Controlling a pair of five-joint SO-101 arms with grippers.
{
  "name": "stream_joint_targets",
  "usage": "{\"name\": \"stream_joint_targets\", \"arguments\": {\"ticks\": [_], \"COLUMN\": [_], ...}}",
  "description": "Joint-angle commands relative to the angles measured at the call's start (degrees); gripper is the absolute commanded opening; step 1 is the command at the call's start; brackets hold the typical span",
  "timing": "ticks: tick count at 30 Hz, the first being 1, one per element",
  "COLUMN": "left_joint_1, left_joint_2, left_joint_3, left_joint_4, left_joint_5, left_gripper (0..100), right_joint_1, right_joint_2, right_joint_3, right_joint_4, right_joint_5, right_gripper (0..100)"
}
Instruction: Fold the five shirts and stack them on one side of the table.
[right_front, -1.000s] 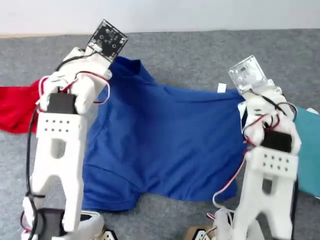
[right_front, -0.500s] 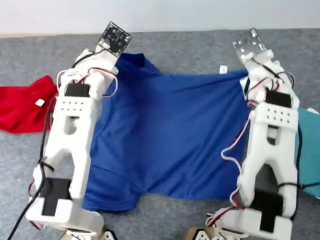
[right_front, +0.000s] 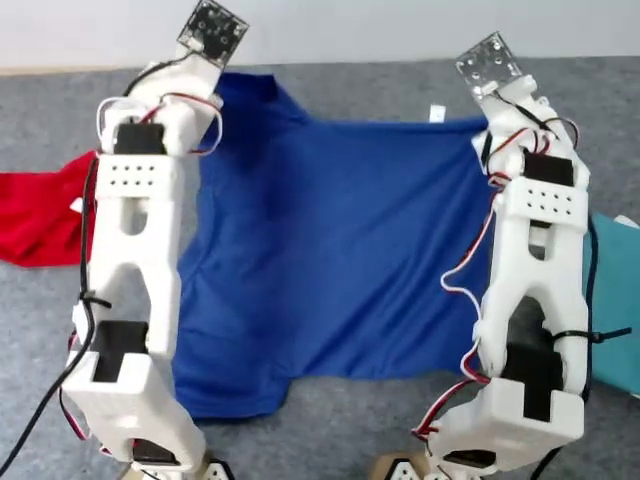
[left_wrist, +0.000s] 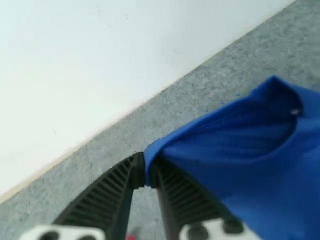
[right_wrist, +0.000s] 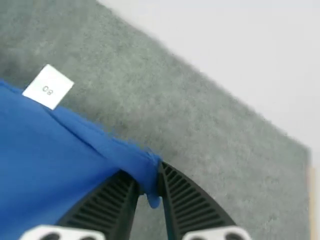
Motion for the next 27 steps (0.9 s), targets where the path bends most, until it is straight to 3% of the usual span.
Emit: {"name": "stream_joint_targets", "arguments": {"ticks": [1,7,14,19,27], "left_joint_1": [2.11,3.08,2.90,1.49,1.58], "left_joint_2": [-0.70,-0.70,-0.70,-4.92,-22.59], "left_joint_3": [-5.05,-6.29,-6.29,-1.01,23.78], "left_joint_4": [13.19,30.68,45.01,45.98,45.98], "left_joint_5": [-5.45,-12.31,-17.76,-20.40,-25.93], "left_gripper": [0,0,0,0,0], "right_joint_1": [-0.84,-1.19,-1.10,-1.01,-1.10], "right_joint_2": [-3.38,-5.41,-7.87,-10.42,-14.02], "right_joint_3": [-3.52,-3.52,-3.34,-3.34,-3.25], "right_joint_4": [6.64,20.62,32.48,42.07,55.69], "right_joint_5": [0.79,3.52,3.69,6.51,7.38], "right_gripper": [1.0,1.0,1.0,1.0,1.1]}}
